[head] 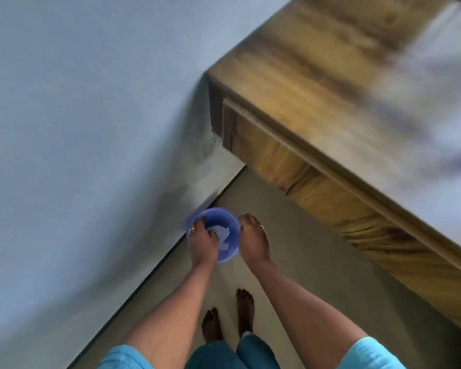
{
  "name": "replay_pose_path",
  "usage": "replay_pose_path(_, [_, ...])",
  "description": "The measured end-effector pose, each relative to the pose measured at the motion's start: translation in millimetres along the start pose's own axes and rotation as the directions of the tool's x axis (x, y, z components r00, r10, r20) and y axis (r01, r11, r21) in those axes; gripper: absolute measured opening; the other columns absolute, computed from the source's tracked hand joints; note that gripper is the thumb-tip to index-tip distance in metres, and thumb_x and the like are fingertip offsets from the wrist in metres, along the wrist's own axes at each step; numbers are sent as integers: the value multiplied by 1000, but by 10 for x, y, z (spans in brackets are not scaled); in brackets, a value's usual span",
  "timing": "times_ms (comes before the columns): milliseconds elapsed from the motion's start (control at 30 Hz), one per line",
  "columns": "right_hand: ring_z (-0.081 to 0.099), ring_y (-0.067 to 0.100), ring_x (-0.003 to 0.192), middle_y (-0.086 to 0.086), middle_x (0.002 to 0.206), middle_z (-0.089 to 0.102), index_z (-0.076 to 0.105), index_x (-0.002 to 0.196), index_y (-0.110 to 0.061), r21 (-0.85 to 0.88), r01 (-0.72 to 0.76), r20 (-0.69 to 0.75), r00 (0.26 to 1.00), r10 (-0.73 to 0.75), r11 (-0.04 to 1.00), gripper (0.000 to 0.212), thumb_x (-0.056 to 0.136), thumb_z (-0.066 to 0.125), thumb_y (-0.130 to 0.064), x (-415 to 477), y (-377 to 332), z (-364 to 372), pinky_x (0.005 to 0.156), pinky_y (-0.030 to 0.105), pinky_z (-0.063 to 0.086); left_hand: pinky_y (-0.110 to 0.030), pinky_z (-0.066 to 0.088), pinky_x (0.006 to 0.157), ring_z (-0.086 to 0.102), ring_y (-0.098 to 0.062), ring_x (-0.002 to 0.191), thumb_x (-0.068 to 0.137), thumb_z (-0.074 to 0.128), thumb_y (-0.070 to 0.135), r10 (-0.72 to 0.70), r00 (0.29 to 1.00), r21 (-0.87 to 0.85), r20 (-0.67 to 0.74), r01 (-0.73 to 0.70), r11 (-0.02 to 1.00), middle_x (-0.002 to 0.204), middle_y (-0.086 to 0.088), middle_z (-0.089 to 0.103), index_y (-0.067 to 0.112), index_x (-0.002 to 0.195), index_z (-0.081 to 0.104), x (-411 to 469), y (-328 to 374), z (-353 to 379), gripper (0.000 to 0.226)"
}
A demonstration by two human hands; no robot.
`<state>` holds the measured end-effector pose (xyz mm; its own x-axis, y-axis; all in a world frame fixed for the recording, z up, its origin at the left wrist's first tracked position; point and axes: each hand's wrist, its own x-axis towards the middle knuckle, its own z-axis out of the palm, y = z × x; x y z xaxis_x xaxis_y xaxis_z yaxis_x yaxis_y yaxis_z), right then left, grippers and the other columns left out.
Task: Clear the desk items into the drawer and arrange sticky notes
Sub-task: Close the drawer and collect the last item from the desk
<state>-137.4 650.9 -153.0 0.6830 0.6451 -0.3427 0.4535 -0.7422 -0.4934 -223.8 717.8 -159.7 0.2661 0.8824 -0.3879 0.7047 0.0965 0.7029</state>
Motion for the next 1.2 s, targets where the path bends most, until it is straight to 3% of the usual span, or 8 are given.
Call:
replay_pose_path(100, [54, 31, 113, 13, 125, 55, 55, 120, -3, -56, 94, -124, 987, -101, 994, 33, 92, 38, -2, -153, -172, -498, 88, 34, 44, -34, 38, 98, 53, -34, 115, 84, 46, -11, 193, 974, -3, -117, -195, 981, 123, -21, 56, -2, 122, 55, -112, 464, -111, 40])
replay_pose_path(167, [61, 35, 102, 15, 117, 61, 61, 113, -2, -55, 218, -283, 933, -224, 974, 31, 89, 42, -5, -272, -282, -885, 80, 38, 50, -31, 36, 95, 54, -38, 109, 79, 44, -12, 376, 906, 3, -192, -383, 924, 117, -24, 57, -4, 114, 59, -198, 836, -206, 39])
replay_pose_path(300, [67, 31, 75, 16, 101, 67, 69, 103, -3, -245, 356, -503, 749, -431, 902, 32, 78, 51, -10, -318, -289, -1764, 51, 30, 53, -34, 34, 91, 48, -26, 104, 76, 37, 6, 726, 634, 98, -266, -732, 675, 104, -24, 60, 4, 107, 61, -277, 1726, -329, 39])
replay_pose_path(433, [66, 33, 71, 18, 101, 63, 66, 105, -7, -313, 223, -614, 694, -376, 923, 36, 78, 41, -12, -235, -22, -2625, 48, 33, 52, -32, 32, 93, 46, -22, 107, 77, 46, 0, 877, 440, 172, -191, -865, 471, 104, -20, 62, 7, 110, 55, -431, 2627, -200, 35])
replay_pose_path(600, [65, 39, 72, 21, 100, 62, 65, 94, -4, -229, 14, -698, 695, -174, 973, 36, 61, 71, 10, 80, 515, -3490, 46, 38, 53, -35, 34, 106, 45, -29, 122, 85, 50, -2, 845, 522, 144, 117, -851, 506, 131, -15, 48, 7, 131, 47, -630, 3486, 395, 48])
replay_pose_path(800, [63, 47, 85, 28, 111, 59, 65, 94, 2, -216, -64, -642, 761, -92, 974, 29, 68, 61, 15, 675, 1274, -4127, 60, 46, 55, -30, 28, 108, 39, -28, 128, 87, 48, 5, 753, 584, 186, 303, -812, 554, 142, -12, 38, 10, 140, 38, -698, 4247, 1280, 53])
replay_pose_path(1000, [44, 43, 119, 26, 138, 40, 57, 114, -2, -208, -118, -616, 787, -36, 971, 29, 86, 49, 0, 1316, 1773, -4472, 97, 43, 42, -31, 24, 112, 32, -29, 133, 90, 46, 8, 683, 615, 229, 395, -785, 575, 145, -12, 36, 10, 141, 36, -649, 4742, 1966, 52])
replay_pose_path(1200, [48, 33, 115, 15, 126, 51, 56, 113, -8, -222, -87, -528, 848, -44, 971, 24, 94, 41, -11, 1597, 1854, -4510, 94, 36, 40, -32, 24, 111, 35, -27, 130, 92, 44, 13, 636, 672, 276, 380, -739, 615, 143, -10, 41, 13, 139, 40, -581, 4843, 2248, 47])
